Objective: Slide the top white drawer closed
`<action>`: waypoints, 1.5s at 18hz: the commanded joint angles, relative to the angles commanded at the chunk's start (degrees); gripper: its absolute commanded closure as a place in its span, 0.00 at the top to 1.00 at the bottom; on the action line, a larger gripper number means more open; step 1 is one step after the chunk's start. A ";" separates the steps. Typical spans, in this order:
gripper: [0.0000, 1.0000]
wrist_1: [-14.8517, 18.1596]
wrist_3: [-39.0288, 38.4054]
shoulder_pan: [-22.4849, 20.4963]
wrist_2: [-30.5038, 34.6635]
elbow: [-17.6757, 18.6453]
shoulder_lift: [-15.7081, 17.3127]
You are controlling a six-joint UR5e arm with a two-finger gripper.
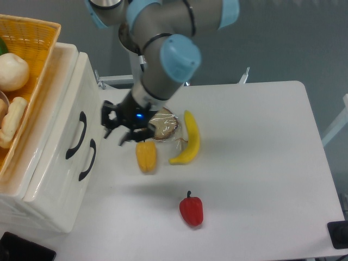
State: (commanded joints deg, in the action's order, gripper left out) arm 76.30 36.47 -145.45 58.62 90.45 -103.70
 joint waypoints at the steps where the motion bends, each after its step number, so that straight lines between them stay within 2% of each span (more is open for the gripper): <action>1: 1.00 -1.67 0.00 -1.41 0.53 -0.53 -0.53; 4: 1.00 -6.86 0.70 -5.19 4.47 -1.94 -4.04; 5: 1.00 -7.65 2.10 -6.24 6.23 -2.46 -5.18; 8: 1.00 -8.01 9.99 -8.44 11.76 -3.87 -7.47; 17: 1.00 -7.93 38.91 -13.98 26.09 -5.45 -11.60; 20: 1.00 -7.84 41.13 -14.78 26.81 -7.47 -13.10; 24: 1.00 -8.01 42.18 -14.95 27.25 -8.44 -14.24; 27: 1.00 -7.93 49.36 -16.00 27.16 -8.62 -14.33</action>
State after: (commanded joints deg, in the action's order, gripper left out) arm 68.38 85.84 -161.45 85.78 81.83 -118.04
